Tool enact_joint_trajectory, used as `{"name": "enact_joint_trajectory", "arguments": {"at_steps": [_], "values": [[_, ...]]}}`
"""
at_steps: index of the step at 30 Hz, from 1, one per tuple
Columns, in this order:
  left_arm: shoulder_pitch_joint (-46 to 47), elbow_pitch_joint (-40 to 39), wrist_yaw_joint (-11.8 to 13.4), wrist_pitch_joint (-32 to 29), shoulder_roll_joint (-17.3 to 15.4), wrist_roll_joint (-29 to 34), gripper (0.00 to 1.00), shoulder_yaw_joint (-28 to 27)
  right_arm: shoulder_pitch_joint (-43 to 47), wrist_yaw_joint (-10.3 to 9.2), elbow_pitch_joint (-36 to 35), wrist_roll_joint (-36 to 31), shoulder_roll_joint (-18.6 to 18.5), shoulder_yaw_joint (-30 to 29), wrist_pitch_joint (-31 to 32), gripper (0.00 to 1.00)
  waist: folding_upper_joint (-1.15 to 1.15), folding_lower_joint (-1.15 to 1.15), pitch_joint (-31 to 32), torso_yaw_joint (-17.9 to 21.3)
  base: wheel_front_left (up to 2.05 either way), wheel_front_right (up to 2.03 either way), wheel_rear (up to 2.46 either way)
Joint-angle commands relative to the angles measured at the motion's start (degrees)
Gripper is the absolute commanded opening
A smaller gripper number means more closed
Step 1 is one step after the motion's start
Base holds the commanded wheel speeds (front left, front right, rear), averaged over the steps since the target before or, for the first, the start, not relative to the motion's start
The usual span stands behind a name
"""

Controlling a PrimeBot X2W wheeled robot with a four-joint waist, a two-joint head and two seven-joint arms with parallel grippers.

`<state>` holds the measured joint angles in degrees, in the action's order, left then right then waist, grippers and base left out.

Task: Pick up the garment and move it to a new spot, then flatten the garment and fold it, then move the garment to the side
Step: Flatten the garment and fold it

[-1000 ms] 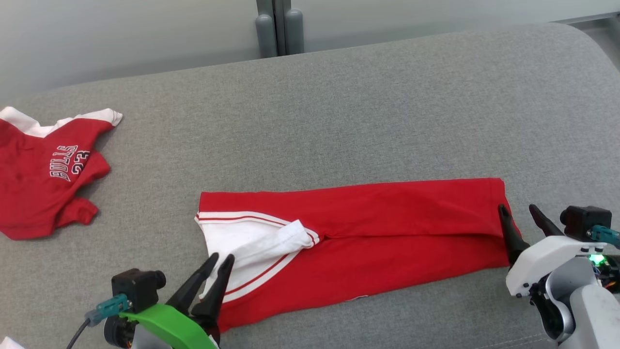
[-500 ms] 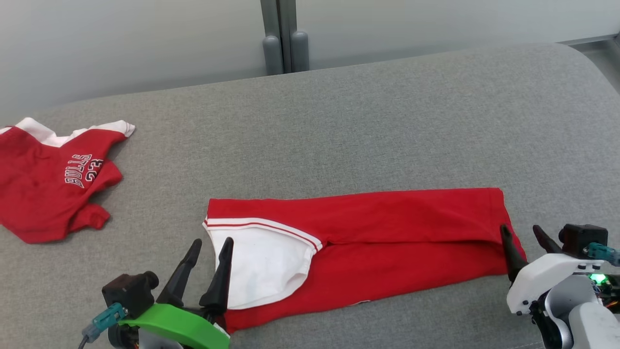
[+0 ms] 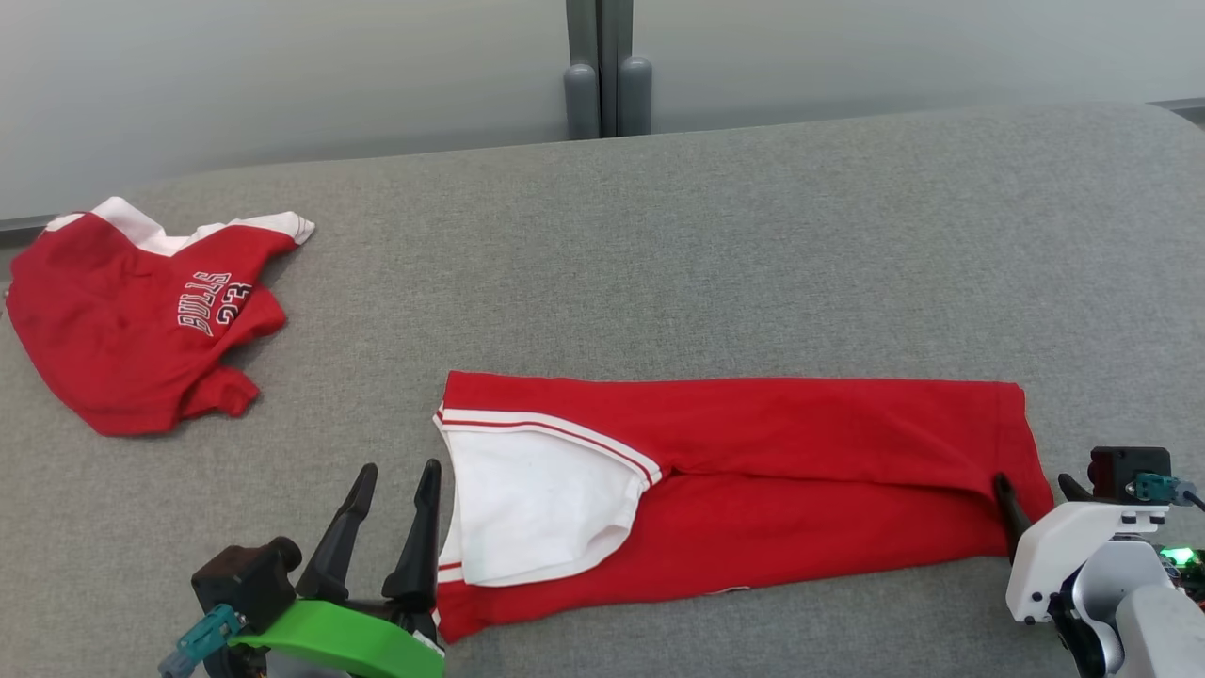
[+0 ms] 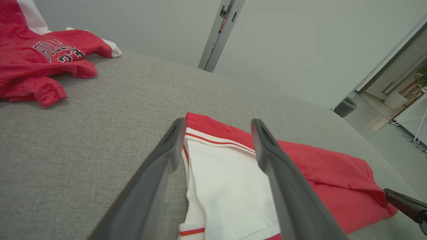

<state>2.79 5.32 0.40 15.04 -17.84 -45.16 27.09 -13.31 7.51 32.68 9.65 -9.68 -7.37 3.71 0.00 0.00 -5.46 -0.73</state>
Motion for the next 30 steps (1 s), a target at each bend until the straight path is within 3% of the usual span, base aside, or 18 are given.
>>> {"name": "enact_joint_trajectory", "arguments": {"at_steps": [1, 5, 7, 10, 18, 27, 30], "values": [[-0.67, 0.15, -0.42, 0.17, 0.33, 0.90, 1.00, -0.40, -0.76, -0.04, 1.15, -0.38, -0.39, -0.02, 0.17, 1.00, 0.00, 0.00, -0.18, -0.39, 0.00, 0.00, 0.00], [-1.13, 0.85, -1.14, 0.18, 1.29, 1.65, 1.00, -1.06, -2.11, -0.04, 4.60, 0.15, -0.61, 0.72, 1.44, 1.00, 0.00, 0.00, -0.21, -0.60, 0.00, 0.00, 0.00], [-1.24, 1.19, -1.42, 0.18, 1.71, 2.00, 1.00, -1.38, -2.59, -0.04, 6.10, 0.83, -0.42, 1.39, 2.10, 0.36, 0.00, 0.00, -0.19, -0.50, 0.00, 0.00, 0.00], [-1.09, 1.54, -1.88, 0.18, 2.15, 2.48, 1.00, -1.82, -3.25, -0.03, 7.43, 1.63, -0.13, 2.62, 2.54, 0.00, 0.00, 0.00, -0.20, -0.12, 0.00, 0.00, 0.00], [-0.98, 1.85, -2.22, 0.17, 3.59, 4.50, 1.00, -2.69, -7.61, -0.07, 7.92, 3.47, -2.35, 1.65, 0.79, 0.00, 0.00, 0.00, -0.11, 2.59, 0.00, 0.00, 0.00], [-0.94, 3.32, -3.24, 0.17, 4.98, 5.46, 1.00, -3.56, -9.58, -0.07, 6.57, 3.38, -8.64, -5.11, 2.10, 0.00, 0.00, 0.00, -0.08, 5.65, 0.00, 0.00, 0.00], [-0.80, 3.81, -3.50, 0.17, 5.16, 5.57, 1.00, -4.02, -9.53, -0.07, 5.80, 3.45, -8.94, -6.47, 2.36, 0.00, 0.00, 0.00, -0.14, 6.27, 0.00, 0.00, 0.00]]}}
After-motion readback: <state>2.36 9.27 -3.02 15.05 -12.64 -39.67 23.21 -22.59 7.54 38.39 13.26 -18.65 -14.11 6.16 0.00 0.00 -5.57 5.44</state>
